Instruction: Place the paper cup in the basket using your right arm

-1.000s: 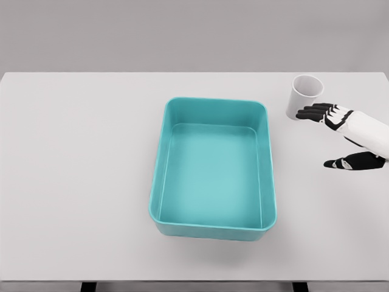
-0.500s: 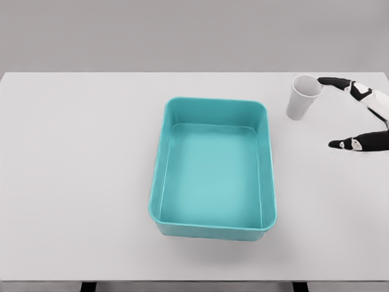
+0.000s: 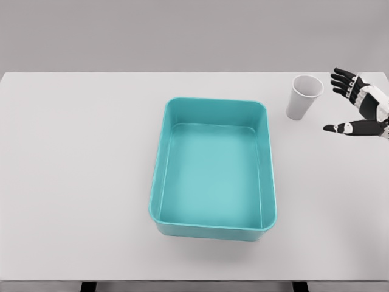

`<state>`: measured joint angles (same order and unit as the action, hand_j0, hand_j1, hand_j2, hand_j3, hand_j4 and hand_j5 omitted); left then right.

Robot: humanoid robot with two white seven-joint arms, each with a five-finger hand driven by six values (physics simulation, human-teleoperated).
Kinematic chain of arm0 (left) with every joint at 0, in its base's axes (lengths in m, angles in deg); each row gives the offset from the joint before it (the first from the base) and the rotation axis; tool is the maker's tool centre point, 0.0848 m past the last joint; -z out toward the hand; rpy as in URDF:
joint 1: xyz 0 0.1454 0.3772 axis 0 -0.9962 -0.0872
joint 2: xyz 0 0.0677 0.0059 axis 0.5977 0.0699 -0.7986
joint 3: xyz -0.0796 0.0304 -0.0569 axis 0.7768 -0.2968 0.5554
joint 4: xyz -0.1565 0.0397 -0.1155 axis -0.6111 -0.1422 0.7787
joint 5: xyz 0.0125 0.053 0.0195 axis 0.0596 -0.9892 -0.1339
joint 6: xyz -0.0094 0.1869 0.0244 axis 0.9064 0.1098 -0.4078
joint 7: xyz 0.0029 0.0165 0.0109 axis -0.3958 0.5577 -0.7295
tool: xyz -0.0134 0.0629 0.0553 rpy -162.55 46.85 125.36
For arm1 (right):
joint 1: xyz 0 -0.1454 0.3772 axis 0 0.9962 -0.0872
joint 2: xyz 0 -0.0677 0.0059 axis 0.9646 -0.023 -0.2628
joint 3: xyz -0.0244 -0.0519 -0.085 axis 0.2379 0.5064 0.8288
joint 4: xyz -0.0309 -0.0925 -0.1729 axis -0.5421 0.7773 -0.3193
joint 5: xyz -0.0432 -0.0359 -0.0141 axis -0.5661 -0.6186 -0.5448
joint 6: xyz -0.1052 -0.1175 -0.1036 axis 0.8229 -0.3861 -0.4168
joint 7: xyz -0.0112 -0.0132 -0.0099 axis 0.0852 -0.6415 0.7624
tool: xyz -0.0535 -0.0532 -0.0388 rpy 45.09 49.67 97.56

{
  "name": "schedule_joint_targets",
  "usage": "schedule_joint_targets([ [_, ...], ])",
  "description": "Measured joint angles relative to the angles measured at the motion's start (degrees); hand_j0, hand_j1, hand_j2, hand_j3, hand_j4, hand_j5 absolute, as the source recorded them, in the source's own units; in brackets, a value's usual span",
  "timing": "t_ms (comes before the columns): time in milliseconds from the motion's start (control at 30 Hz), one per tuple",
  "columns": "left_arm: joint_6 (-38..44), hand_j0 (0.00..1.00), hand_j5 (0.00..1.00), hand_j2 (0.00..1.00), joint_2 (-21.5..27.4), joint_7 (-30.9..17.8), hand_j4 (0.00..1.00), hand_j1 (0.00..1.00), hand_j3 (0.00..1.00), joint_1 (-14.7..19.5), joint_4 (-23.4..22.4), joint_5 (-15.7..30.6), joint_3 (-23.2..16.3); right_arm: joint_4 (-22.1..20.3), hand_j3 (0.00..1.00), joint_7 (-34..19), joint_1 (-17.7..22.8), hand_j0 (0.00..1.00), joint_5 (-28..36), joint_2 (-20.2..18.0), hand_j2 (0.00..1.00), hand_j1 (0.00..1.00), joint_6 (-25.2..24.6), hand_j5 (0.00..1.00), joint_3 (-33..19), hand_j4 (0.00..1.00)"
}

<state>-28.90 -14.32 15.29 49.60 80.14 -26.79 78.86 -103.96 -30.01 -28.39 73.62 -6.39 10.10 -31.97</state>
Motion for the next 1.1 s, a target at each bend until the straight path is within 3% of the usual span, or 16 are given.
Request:
schedule_joint_targets([
  [200,-0.01,1.00,1.00,1.00,0.00,0.00,1.00,1.00,1.00,0.00,0.00,0.00,0.00,8.97,1.00,0.01,-5.98,1.00,0.08,1.91,1.00,1.00,0.47,1.00,0.37,1.00],
  [500,0.00,1.00,1.00,1.00,0.00,0.00,1.00,1.00,1.00,0.00,0.00,0.00,0.01,19.91,1.00,0.01,-10.02,1.00,-0.08,6.46,1.00,1.00,2.00,1.00,0.25,1.00],
  [800,0.01,1.00,1.00,1.00,0.00,0.00,1.00,1.00,1.00,0.00,0.01,0.00,0.01,27.65,1.00,0.01,-13.01,1.00,-0.44,8.53,1.00,1.00,4.39,1.00,0.50,1.00],
  [1100,-0.01,1.00,1.00,1.00,0.00,0.00,1.00,1.00,1.00,0.00,0.01,0.00,0.00,31.17,1.00,0.01,-15.91,1.00,-3.60,11.47,1.00,1.00,5.30,1.00,0.58,1.00],
])
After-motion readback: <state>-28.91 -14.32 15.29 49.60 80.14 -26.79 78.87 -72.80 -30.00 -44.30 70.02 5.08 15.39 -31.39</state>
